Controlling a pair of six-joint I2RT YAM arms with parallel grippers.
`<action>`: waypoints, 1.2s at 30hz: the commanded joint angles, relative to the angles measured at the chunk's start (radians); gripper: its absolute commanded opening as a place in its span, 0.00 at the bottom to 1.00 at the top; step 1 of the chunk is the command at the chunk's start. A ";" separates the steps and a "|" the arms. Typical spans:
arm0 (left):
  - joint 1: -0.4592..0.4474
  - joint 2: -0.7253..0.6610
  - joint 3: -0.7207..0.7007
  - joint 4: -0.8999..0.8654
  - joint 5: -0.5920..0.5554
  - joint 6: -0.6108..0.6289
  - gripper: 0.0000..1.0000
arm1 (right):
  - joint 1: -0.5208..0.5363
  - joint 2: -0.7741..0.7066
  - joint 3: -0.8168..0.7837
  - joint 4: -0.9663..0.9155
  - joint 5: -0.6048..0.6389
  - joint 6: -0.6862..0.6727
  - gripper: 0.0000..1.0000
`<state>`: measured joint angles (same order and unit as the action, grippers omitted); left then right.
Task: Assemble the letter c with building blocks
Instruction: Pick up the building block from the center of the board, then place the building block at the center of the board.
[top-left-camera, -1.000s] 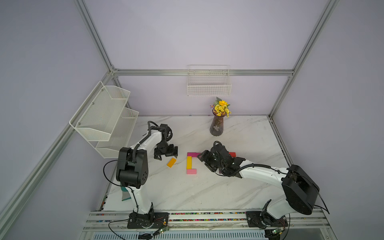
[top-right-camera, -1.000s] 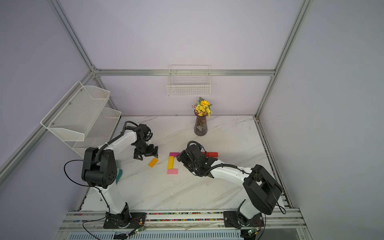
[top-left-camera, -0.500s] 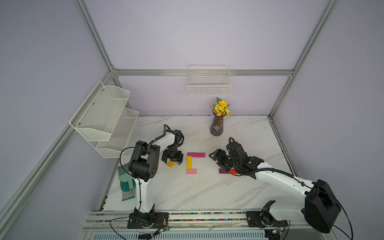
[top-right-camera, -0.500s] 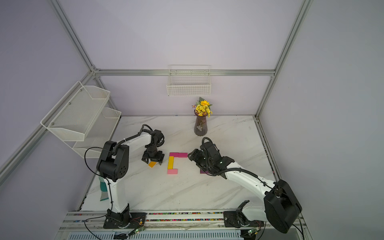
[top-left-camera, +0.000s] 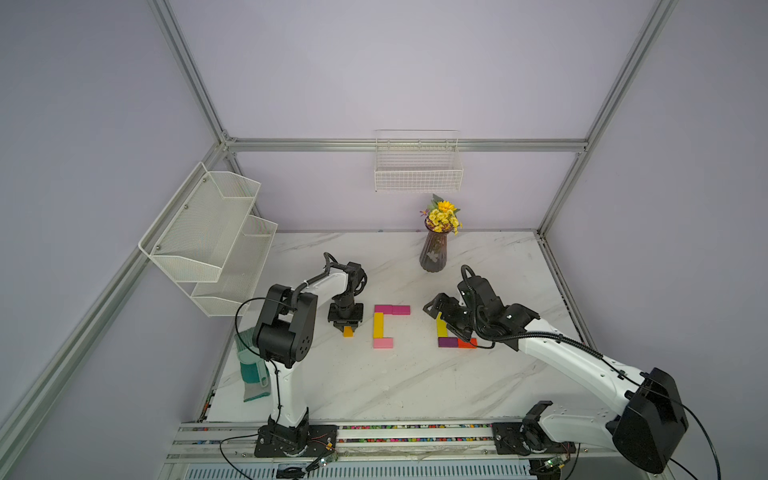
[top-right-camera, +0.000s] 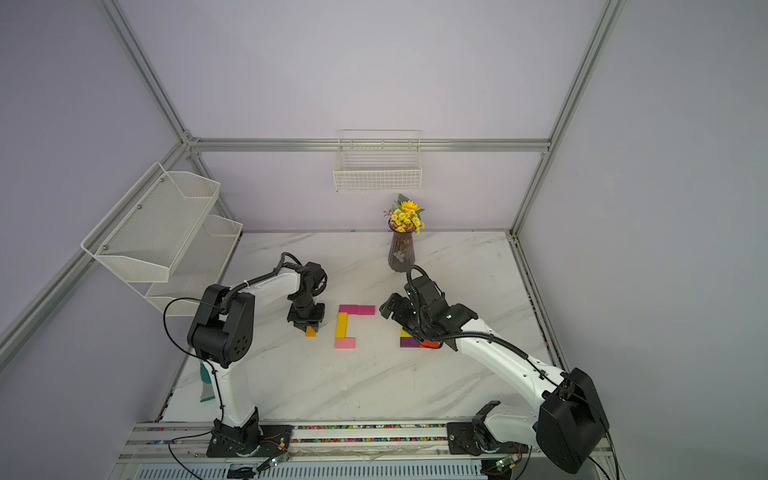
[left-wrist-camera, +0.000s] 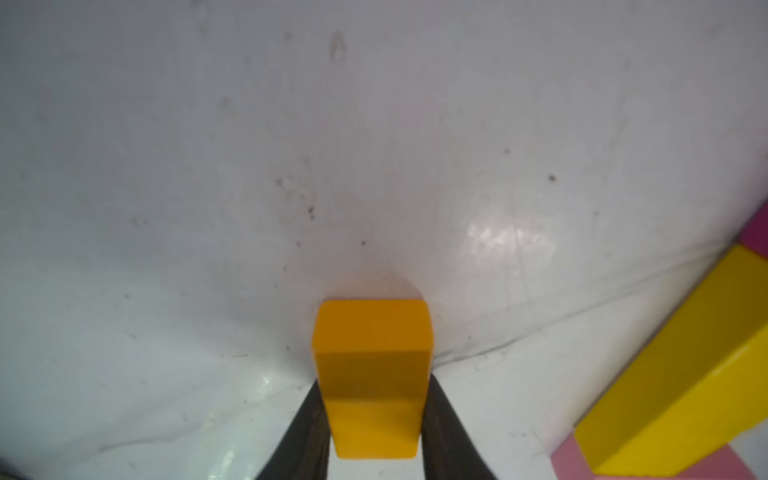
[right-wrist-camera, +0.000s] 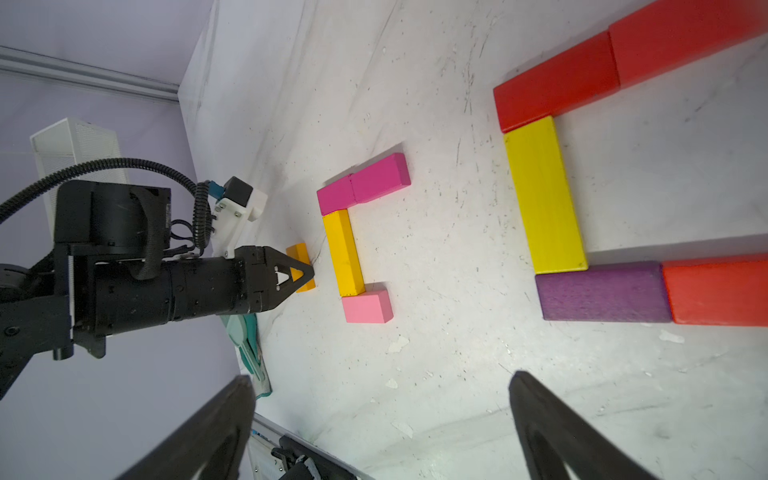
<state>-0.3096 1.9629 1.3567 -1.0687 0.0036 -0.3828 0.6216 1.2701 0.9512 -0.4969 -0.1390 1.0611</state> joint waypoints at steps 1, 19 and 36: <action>0.004 -0.014 -0.025 0.026 -0.013 -0.015 0.18 | -0.006 0.015 0.035 -0.127 0.042 -0.054 0.97; -0.252 -0.142 0.307 -0.157 -0.017 -0.025 0.00 | -0.007 -0.220 -0.149 -0.146 0.050 0.014 0.97; -0.561 0.198 0.599 -0.167 0.007 -0.079 0.00 | -0.010 -0.532 -0.306 -0.218 0.119 0.113 0.97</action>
<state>-0.8665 2.1571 1.8977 -1.2160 -0.0013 -0.4362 0.6167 0.7723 0.6502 -0.6685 -0.0589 1.1461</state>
